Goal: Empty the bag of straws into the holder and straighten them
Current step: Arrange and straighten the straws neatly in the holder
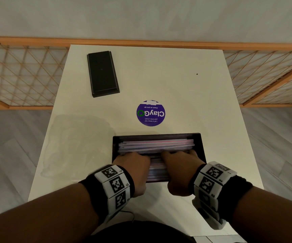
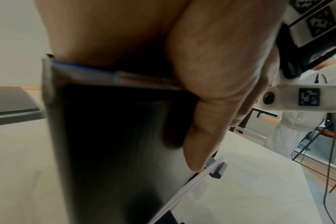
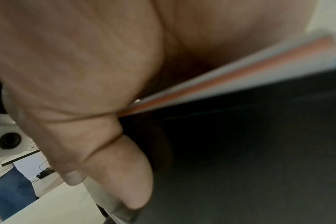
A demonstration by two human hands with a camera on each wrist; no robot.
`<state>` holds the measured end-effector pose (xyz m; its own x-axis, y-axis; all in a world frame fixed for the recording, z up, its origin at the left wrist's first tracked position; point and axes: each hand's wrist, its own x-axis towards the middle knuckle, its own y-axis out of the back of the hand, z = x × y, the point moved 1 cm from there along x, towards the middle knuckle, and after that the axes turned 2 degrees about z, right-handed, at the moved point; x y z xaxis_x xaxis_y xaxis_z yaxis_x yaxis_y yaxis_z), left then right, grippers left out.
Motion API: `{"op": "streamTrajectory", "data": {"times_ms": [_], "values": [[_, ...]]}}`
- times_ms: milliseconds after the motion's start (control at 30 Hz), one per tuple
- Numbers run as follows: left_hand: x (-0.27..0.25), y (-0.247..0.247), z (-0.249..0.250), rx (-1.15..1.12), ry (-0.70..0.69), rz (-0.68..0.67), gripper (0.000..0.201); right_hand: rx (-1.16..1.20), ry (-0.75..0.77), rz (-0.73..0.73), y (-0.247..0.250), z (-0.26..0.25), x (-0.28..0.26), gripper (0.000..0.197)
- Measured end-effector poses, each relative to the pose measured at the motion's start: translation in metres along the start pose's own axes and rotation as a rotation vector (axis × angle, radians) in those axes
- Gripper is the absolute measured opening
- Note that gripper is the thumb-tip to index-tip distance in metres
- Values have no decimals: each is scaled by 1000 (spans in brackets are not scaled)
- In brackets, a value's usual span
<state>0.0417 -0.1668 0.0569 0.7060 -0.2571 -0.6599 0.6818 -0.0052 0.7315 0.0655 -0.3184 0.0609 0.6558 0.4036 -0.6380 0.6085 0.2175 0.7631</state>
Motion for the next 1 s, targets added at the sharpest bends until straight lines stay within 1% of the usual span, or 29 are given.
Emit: {"op": "streamTrajectory", "data": {"times_ms": [100,167,267,333,467,567,667,700,833,1000], "values": [[2,1,0,15,11,-24,49,-43,1,-20,3,-2,1,50],[3,2,1,20,-2,-45,45,-48,13,-31,5,-1,2,49],[5,1,1,0,-10,-69,38,46,18,-55,4,1,4,42],[5,-1,0,-21,-5,-70,40,76,13,-76,3,0,4,39],[6,-3,-2,-26,-15,-62,42,46,14,-72,4,-1,4,35],[6,-2,-1,-30,-12,-52,43,42,19,-78,4,-1,3,37],[6,-2,-1,-39,-13,-53,43,41,18,-78,5,-1,4,46],[6,-2,-1,-43,-11,-56,42,42,21,-79,5,-1,4,45],[6,-4,-1,-45,5,-45,41,51,24,-81,6,-1,4,33],[4,-3,-1,-72,12,-44,45,47,15,-55,4,-1,2,36]]}}
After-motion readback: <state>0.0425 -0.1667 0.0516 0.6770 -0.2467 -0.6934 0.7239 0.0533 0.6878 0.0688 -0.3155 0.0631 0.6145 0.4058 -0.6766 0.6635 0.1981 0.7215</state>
